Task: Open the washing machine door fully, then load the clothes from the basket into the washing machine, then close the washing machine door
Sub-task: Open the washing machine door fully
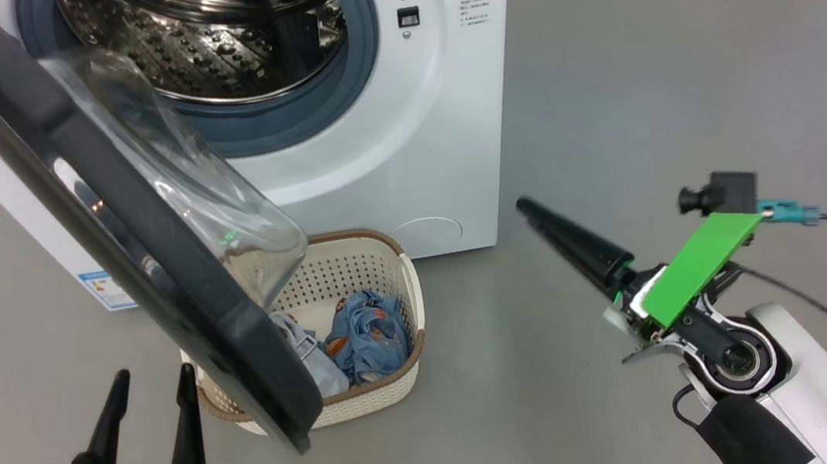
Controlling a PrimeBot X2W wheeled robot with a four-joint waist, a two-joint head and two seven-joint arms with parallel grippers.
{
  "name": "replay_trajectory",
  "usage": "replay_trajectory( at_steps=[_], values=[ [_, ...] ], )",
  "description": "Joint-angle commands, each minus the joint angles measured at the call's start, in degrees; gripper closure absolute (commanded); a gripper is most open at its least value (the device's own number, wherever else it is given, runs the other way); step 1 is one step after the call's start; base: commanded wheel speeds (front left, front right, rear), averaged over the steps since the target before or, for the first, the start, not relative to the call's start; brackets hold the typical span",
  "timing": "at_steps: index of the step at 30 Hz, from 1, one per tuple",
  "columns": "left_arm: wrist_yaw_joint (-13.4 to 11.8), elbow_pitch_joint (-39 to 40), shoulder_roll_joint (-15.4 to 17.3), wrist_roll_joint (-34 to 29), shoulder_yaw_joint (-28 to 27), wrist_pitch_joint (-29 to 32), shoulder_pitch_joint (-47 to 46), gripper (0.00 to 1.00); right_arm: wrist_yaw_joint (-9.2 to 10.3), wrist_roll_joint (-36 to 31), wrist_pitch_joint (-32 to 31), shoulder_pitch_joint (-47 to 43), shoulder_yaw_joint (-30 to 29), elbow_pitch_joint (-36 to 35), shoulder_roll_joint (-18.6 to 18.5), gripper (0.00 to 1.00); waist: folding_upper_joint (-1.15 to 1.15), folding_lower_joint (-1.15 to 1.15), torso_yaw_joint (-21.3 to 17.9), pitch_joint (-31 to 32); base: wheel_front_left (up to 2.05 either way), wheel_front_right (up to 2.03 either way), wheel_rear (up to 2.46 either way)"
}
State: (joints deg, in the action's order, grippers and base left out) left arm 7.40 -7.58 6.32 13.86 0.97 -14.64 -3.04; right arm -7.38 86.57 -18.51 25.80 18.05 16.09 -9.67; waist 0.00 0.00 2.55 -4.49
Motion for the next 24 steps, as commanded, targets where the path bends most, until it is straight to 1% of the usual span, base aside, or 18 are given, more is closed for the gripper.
replay_trajectory(
  at_steps=[1,5,6,10,15,18,21,24],
  values=[
    [0.09,1.66,0.97,-0.61,-2.23,-0.36,-0.5,0.0,-0.11,-3.05,3.39,0.27,0.59,-2.63,-0.02,0.0,0.0,0.0,-0.17,0.24,0.0,0.0,0.0],
    [0.09,1.74,0.84,-0.6,-2.36,-0.36,-0.41,0.0,-0.11,-10.35,12.06,0.48,1.3,-2.33,-1.25,0.0,0.0,0.0,-0.21,0.24,0.0,0.0,0.0],
    [0.09,1.74,0.84,-0.6,-2.36,-0.36,-0.41,0.0,-0.11,-10.35,12.06,0.48,1.3,-2.33,-1.25,0.0,0.0,0.0,-0.21,0.24,0.0,0.0,0.0],
    [0.09,1.78,0.74,-0.53,-2.43,-0.36,-0.43,0.0,-0.11,-18.75,21.04,1.42,3.31,-0.38,-3.19,0.0,0.0,0.0,-0.2,0.2,0.0,0.0,0.0],
    [0.09,1.88,0.74,-0.69,-2.58,-0.36,-0.19,0.0,-0.11,-28.65,30.17,2.93,6.44,2.49,-5.91,0.0,0.0,0.0,-0.4,0.15,0.0,0.0,0.0],
    [0.09,1.94,0.68,-0.81,-2.79,-0.36,-0.13,0.0,-0.11,-34.04,32.61,3.49,6.04,4.52,-6.35,0.0,0.0,0.0,-0.65,0.13,0.0,0.0,0.0],
    [0.09,1.94,0.59,-0.99,-3.05,-0.36,-0.16,0.0,-0.11,-40.14,33.35,3.7,4.77,5.76,-6.45,0.0,0.0,0.0,-0.89,0.1,0.0,0.0,0.0],
    [0.09,1.82,0.57,-1.06,-3.13,-0.36,-0.32,0.0,-0.11,-47.08,33.46,3.03,1.95,5.12,-5.95,0.0,0.0,0.0,-1.02,0.02,0.0,0.0,0.0]
  ],
)
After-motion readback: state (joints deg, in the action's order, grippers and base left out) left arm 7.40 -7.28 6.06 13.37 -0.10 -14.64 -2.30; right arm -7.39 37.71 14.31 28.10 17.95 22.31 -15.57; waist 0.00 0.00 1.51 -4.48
